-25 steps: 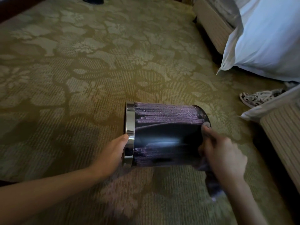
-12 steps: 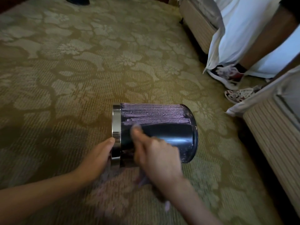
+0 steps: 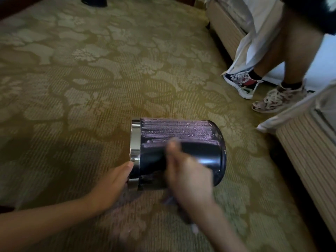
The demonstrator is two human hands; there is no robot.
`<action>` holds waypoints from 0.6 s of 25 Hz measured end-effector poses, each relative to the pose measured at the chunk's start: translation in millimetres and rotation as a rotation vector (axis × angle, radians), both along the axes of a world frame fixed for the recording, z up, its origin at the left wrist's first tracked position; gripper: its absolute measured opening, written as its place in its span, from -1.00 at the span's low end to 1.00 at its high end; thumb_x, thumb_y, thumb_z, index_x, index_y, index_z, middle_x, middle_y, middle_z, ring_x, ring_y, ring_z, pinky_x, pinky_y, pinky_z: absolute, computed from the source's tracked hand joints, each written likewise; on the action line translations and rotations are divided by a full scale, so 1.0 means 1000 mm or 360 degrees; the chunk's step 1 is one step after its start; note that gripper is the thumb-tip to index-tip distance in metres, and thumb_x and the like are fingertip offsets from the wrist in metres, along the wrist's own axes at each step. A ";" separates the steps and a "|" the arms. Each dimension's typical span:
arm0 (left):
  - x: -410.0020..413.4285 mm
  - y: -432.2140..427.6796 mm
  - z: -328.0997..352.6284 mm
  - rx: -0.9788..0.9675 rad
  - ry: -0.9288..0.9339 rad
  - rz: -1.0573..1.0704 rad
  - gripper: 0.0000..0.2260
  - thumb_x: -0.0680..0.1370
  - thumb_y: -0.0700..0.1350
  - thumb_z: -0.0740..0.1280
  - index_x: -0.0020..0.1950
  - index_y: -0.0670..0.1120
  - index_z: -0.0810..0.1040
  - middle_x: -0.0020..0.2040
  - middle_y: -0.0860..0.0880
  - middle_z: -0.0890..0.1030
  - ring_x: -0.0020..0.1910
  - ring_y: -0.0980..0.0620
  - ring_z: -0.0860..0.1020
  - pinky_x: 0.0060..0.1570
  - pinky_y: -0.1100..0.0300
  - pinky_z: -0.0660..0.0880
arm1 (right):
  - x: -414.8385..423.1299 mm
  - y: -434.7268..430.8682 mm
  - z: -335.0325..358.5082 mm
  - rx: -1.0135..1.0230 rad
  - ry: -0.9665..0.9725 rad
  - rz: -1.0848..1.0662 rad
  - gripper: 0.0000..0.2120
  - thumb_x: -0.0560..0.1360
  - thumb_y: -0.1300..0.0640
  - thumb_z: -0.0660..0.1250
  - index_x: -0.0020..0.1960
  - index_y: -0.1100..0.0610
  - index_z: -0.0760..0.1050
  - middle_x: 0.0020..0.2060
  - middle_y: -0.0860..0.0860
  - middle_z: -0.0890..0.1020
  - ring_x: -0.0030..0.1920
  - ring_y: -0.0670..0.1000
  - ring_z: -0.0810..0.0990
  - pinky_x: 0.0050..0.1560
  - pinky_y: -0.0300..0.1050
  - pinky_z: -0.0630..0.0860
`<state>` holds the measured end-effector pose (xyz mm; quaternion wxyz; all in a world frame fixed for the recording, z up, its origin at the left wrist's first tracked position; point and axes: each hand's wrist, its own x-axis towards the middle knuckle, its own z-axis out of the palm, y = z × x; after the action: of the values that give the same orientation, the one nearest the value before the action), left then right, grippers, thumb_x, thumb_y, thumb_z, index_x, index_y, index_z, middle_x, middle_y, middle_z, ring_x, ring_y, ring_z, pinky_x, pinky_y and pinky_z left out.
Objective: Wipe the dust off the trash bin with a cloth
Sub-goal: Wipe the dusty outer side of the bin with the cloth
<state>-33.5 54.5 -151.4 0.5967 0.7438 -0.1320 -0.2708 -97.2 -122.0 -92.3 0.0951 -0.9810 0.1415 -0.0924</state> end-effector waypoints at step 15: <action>0.001 0.002 0.002 0.0071 -0.0030 -0.0040 -0.58 0.68 -0.07 0.01 -0.18 -0.01 0.61 -0.22 0.16 0.68 -0.23 0.23 0.62 -0.17 0.26 0.51 | -0.020 -0.067 0.006 -0.0053 -0.0041 -0.0573 -0.60 0.66 -0.14 -0.01 0.34 -0.07 0.45 -0.20 0.12 0.67 -0.15 0.22 0.65 -0.21 0.01 0.48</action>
<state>-32.9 56.7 -149.6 0.5754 0.7577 -0.1409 -0.2739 -117.1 -188.6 -85.9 0.0625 -0.9400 0.3122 -0.1227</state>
